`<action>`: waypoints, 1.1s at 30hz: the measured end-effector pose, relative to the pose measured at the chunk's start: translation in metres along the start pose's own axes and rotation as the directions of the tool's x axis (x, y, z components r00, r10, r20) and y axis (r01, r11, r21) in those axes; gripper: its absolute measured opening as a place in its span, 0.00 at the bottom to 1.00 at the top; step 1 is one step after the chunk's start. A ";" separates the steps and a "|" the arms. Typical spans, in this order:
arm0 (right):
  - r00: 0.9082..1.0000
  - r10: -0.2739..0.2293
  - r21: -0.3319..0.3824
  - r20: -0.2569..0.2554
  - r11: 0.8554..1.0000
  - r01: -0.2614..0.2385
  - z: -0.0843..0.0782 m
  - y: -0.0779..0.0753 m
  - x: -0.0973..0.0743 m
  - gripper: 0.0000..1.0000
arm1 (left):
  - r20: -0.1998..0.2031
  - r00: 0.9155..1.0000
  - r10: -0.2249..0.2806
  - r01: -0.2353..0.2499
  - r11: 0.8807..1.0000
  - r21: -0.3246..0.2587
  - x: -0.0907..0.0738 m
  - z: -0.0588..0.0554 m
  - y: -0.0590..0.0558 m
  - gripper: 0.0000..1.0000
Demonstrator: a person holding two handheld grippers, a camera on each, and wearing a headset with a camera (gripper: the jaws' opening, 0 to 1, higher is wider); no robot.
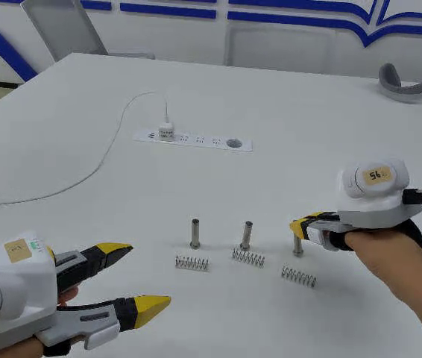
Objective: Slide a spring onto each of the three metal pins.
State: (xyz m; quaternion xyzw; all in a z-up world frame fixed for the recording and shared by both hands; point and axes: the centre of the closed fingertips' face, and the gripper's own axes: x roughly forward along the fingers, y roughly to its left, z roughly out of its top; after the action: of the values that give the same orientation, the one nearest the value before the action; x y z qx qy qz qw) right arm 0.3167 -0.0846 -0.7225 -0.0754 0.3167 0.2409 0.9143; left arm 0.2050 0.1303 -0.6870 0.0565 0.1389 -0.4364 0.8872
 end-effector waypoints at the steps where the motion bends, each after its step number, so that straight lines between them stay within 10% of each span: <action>1: 1.000 -0.001 -0.005 0.005 1.000 0.001 0.000 0.000 -0.001 0.09 | 0.000 1.000 0.000 0.000 1.000 0.000 0.000 0.000 0.000 0.59; 33: 0.999 0.003 -0.041 0.048 0.999 -0.001 -0.012 0.004 -0.019 0.11 | 0.001 1.000 0.007 -0.007 1.000 0.009 -0.005 0.002 -0.005 0.60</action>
State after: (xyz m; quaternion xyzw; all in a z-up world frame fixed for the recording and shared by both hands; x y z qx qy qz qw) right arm 0.2953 -0.0919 -0.7209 -0.0883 0.2899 0.2499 0.9196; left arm 0.1991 0.1306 -0.6841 0.0605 0.1363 -0.4341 0.8884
